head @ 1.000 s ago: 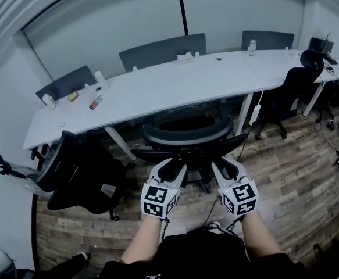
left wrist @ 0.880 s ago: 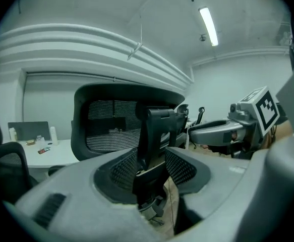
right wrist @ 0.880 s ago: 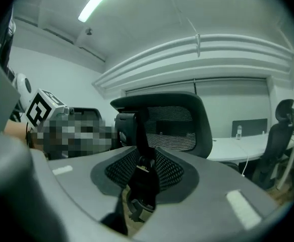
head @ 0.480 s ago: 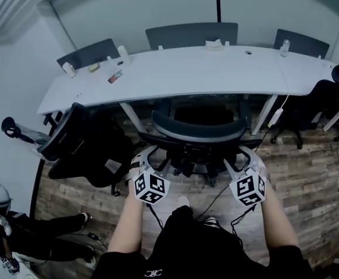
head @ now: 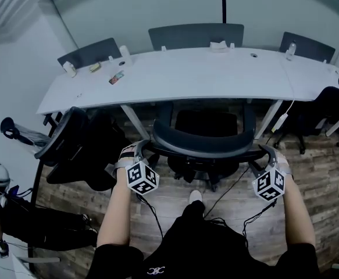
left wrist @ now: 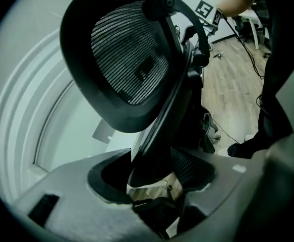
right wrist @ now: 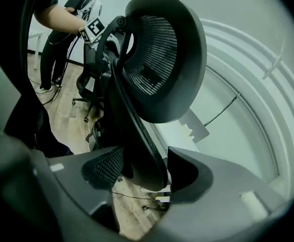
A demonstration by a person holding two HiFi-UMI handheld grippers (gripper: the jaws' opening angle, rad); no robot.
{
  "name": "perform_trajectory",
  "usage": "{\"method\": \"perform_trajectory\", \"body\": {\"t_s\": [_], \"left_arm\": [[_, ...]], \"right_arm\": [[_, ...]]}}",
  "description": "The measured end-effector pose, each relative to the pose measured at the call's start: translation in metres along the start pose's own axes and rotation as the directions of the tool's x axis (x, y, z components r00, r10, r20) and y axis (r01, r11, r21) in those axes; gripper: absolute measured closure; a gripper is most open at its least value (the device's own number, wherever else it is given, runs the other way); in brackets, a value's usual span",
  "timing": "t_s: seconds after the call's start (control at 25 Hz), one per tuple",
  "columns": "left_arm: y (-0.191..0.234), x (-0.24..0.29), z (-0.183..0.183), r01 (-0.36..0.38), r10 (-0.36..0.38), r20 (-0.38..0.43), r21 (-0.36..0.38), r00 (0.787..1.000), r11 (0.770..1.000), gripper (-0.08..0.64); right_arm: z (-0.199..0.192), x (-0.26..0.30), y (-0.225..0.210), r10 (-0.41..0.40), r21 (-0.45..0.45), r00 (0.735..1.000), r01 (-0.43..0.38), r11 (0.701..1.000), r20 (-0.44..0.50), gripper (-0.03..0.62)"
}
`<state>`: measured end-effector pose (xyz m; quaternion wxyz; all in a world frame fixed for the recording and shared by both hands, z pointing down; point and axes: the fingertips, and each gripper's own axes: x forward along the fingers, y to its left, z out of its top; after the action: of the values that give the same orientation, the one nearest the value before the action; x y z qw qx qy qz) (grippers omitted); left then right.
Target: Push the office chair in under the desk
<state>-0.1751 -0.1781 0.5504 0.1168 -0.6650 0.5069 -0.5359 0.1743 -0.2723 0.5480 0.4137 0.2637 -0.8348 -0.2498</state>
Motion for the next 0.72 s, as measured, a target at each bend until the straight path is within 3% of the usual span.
{"method": "perform_trajectory", "body": {"t_s": [0.28, 0.72], "left_arm": [[0.006, 0.010, 0.001, 0.003, -0.003, 0.008, 0.006, 1.000, 1.000, 0.319], [0.024, 0.035, 0.013, -0.027, 0.030, 0.044, -0.058, 0.999, 0.998, 0.318]], "right_arm": [[-0.007, 0.021, -0.008, -0.087, -0.087, 0.996, 0.084, 0.993, -0.031, 0.352], [-0.014, 0.053, -0.042, -0.130, -0.088, 0.989, 0.124, 0.988, -0.067, 0.354]]}}
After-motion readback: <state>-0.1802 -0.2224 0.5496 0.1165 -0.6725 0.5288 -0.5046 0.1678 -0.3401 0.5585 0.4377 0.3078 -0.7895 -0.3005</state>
